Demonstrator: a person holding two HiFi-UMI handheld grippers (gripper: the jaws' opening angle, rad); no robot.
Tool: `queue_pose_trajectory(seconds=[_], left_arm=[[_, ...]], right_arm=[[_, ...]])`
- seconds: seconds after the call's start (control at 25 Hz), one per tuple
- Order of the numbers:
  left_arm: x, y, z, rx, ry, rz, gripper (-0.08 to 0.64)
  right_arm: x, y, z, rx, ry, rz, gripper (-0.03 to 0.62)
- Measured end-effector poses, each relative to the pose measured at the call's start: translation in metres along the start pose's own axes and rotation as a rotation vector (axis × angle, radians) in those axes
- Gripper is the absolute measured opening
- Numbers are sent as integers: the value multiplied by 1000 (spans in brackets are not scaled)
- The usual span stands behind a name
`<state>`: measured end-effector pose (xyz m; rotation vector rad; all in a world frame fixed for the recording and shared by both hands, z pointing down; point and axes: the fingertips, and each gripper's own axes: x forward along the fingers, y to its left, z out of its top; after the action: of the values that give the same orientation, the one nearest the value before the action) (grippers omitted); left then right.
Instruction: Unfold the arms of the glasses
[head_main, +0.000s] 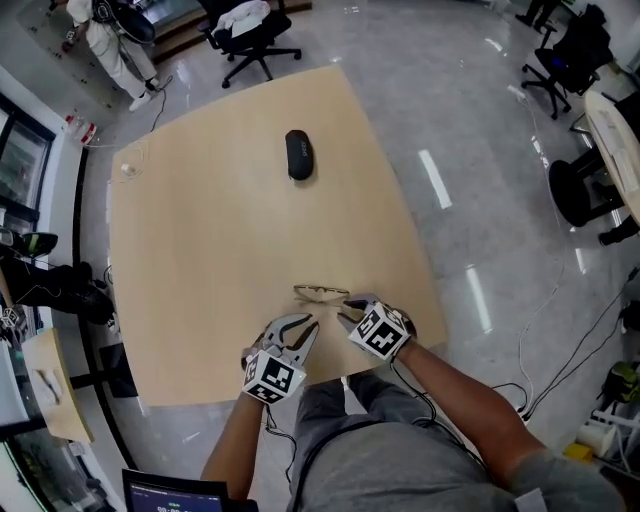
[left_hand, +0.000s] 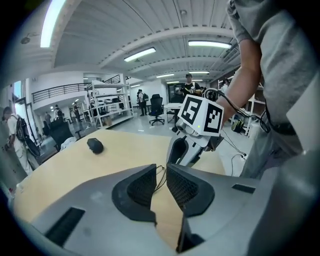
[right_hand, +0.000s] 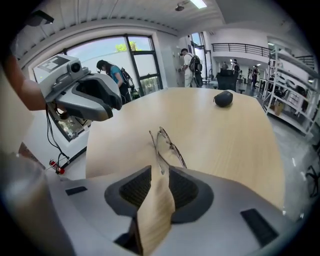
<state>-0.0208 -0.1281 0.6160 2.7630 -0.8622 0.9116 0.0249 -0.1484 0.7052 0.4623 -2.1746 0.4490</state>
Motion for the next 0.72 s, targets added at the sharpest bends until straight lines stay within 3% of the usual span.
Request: queue_pose_trajectory(seconds=[0.2,0.36,0.72], left_arm=[[23,7,-22,140,92,-60,46],[39,4,-44,338,185,-107,48],[69,-26,-73,744,338,-268,75]], right_arm=[[16,-2,0,-6,43,36,94],[20,7,4,-1,18,98,33],[21,27,4,-56,5,206,29]])
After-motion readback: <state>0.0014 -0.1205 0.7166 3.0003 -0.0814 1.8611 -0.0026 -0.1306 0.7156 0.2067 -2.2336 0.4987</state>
